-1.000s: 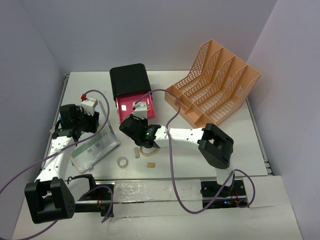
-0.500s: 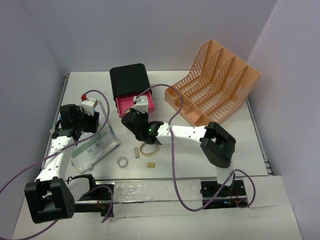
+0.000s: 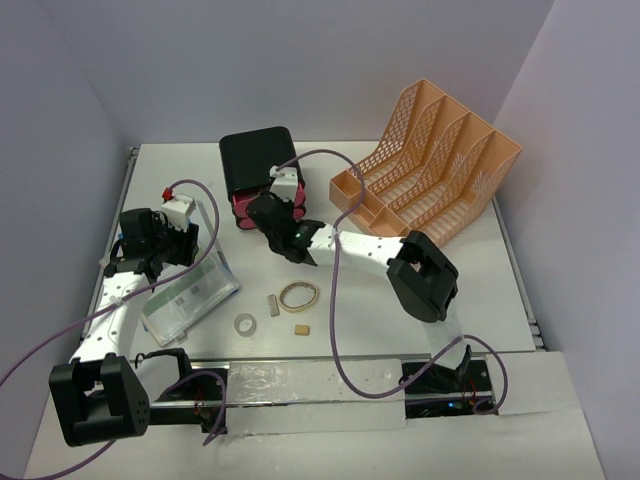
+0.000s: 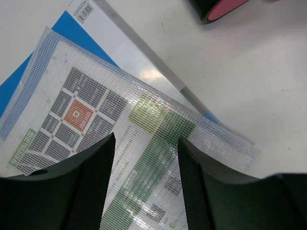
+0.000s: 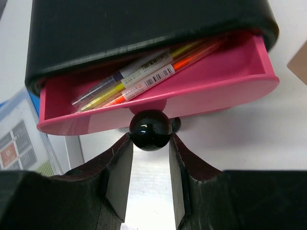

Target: Organize the desk

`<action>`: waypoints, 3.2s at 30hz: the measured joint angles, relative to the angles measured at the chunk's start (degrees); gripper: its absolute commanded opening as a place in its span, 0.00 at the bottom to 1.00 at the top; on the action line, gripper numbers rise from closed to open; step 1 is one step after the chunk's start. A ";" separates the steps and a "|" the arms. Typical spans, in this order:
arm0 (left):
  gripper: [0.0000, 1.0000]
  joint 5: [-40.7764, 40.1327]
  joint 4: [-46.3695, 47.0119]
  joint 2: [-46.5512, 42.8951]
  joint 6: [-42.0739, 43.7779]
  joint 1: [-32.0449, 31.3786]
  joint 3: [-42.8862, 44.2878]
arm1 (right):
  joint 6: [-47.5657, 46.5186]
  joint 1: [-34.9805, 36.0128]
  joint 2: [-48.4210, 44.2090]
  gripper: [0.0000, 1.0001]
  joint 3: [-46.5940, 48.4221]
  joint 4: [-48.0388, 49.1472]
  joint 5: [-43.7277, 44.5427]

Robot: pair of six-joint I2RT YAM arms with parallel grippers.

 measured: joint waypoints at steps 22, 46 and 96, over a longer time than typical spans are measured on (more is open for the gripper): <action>0.62 0.10 0.00 0.49 0.19 0.33 0.00 | -0.76 -2.80 5.51 0.57 6.90 1.45 -1.93; 0.62 1.06 -0.02 0.49 0.24 0.37 0.00 | 2.46 -2.84 9.12 0.49 6.82 -2.80 -1.95; 0.62 1.88 -0.08 0.41 0.41 0.74 0.00 | 5.82 1.73 1.03 0.07 -8.76 1.91 -2.23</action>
